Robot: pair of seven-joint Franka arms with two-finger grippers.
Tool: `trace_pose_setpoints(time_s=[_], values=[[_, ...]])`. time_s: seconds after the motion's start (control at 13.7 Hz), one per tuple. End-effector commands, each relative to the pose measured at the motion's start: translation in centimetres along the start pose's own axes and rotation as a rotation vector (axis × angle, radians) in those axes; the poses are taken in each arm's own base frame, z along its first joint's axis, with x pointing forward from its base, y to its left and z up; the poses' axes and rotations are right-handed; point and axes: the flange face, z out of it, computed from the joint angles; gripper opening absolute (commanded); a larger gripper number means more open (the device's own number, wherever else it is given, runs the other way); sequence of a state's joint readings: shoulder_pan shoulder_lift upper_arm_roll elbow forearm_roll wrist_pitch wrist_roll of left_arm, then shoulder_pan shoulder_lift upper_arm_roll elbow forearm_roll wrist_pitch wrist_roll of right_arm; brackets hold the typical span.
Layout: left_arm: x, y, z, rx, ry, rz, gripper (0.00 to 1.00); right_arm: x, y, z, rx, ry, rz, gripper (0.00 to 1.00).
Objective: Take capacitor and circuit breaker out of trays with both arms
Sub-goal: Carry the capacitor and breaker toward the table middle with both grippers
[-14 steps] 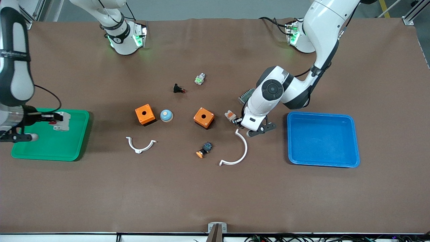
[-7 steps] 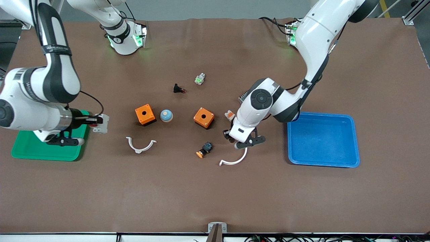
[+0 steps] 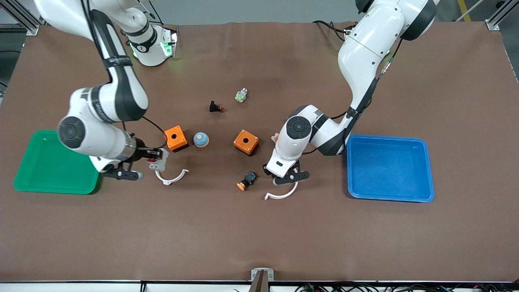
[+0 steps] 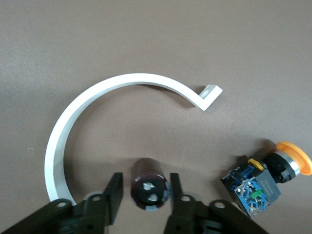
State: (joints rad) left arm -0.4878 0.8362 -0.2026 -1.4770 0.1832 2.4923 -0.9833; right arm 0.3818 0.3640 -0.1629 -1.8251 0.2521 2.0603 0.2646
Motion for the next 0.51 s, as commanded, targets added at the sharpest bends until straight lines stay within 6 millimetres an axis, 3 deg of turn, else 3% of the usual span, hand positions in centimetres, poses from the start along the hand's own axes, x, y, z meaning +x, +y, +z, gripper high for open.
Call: trace_pose_setpoints(time_s=[0.0, 0.15, 0.29, 0.44], values=[[1.4, 0.2, -2.3, 0.021, 0.037, -0.006, 1.00, -0.2, -2.8, 2.2, 0.026, 0.014, 0.059, 0.19], [4.4, -0.5, -9.1, 0.122, 0.042, -0.010, 1.00, -0.5, -4.4, 4.1, 0.018, 0.021, 0.085, 0.19], [5.9, -1.5, -14.9, 0.177, 0.028, 0.030, 1.00, -1.0, -6.1, 5.8, 0.008, 0.026, 0.124, 0.19], [9.8, -5.6, -22.1, 0.173, 0.070, -0.007, 1.00, -1.6, -7.5, 7.1, -0.002, 0.026, 0.149, 0.19]])
